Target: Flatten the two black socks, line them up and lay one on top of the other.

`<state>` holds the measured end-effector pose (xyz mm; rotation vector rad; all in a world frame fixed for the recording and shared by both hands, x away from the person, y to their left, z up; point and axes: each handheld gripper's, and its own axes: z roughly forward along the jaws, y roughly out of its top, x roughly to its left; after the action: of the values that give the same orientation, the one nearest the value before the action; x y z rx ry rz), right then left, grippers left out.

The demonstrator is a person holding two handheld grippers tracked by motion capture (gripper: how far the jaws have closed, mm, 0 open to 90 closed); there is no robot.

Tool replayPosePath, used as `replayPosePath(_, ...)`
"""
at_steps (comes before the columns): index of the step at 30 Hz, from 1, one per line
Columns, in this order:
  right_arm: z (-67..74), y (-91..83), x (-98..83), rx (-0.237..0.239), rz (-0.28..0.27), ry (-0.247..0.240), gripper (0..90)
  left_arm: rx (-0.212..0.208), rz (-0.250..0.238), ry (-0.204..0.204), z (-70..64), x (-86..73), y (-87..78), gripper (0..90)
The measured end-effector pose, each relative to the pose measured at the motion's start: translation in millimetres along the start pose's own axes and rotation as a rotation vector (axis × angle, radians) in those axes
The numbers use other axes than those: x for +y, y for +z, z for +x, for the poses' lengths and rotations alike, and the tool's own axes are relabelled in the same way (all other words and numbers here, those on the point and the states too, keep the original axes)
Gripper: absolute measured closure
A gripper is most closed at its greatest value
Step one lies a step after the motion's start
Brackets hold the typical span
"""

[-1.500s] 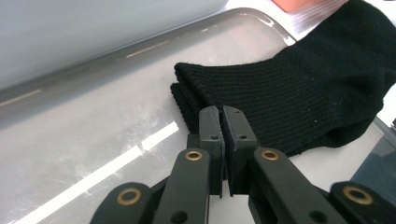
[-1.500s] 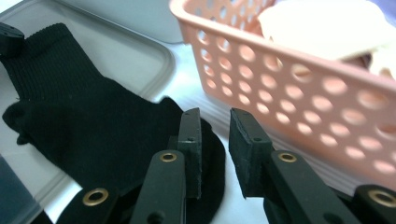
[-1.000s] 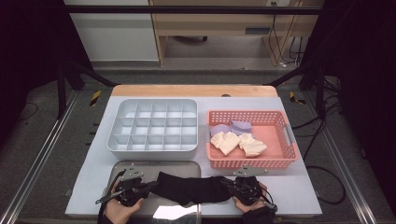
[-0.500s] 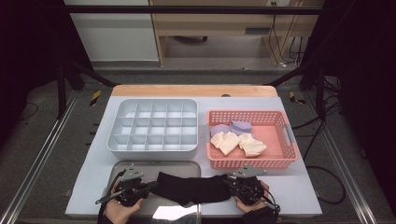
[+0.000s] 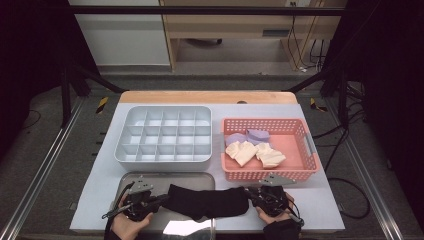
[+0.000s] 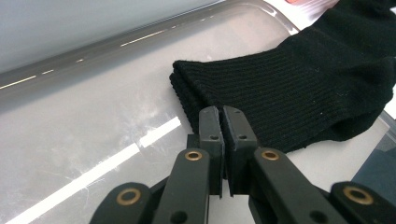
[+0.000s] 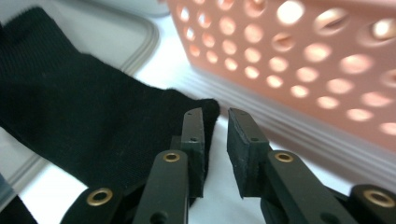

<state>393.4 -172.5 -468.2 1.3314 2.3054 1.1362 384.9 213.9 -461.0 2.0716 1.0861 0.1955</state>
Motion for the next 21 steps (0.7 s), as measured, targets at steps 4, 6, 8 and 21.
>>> replayPosePath(4,5.0,3.7,-0.1,0.021,0.011,-0.021,75.0,0.004,0.000,0.003,-0.3,-0.1,0.1,86.3)
replayPosePath(6,5.6,5.1,-0.4,0.027,0.012,-0.025,75.2,0.004,-0.001,0.001,-0.1,-0.1,0.6,86.3)
replayPosePath(8,5.8,5.5,-0.6,0.038,0.013,-0.015,76.4,0.004,-0.002,0.001,-0.2,-0.1,0.4,86.3)
replayPosePath(21,10.7,6.0,0.5,0.069,0.010,-0.028,82.8,0.005,-0.001,0.001,-0.1,-0.2,0.8,86.3)
